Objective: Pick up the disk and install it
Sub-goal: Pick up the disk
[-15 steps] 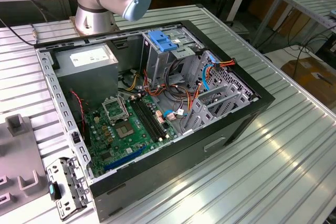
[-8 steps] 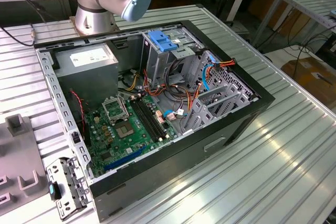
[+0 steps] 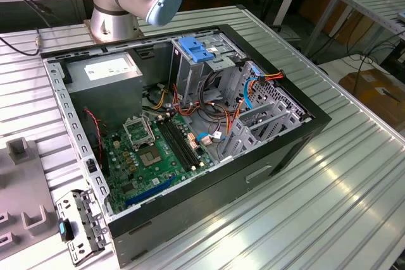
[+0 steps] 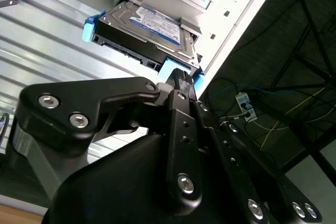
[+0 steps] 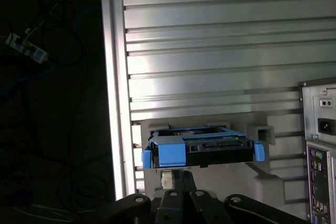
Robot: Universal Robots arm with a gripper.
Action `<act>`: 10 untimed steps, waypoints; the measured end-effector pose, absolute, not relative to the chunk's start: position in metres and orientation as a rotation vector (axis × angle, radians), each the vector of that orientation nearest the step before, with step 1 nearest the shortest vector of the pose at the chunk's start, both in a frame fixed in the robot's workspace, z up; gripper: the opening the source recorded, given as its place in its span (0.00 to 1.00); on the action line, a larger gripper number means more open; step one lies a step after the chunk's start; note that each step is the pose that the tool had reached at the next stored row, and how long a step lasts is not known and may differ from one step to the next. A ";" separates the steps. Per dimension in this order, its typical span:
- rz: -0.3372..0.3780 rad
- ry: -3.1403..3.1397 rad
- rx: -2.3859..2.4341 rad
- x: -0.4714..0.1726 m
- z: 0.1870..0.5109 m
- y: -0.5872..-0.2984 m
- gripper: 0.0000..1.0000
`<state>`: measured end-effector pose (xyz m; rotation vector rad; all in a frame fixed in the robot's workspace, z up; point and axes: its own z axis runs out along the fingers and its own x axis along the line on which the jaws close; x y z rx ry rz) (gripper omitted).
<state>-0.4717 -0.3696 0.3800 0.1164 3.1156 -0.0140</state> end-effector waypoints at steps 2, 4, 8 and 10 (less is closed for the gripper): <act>-0.014 3.116 0.116 -0.472 0.380 -0.370 0.11; -0.014 3.116 0.113 -0.472 0.380 -0.370 0.11; -0.014 3.116 0.101 -0.472 0.380 -0.370 0.11; -0.014 3.116 0.097 -0.472 0.380 -0.370 0.11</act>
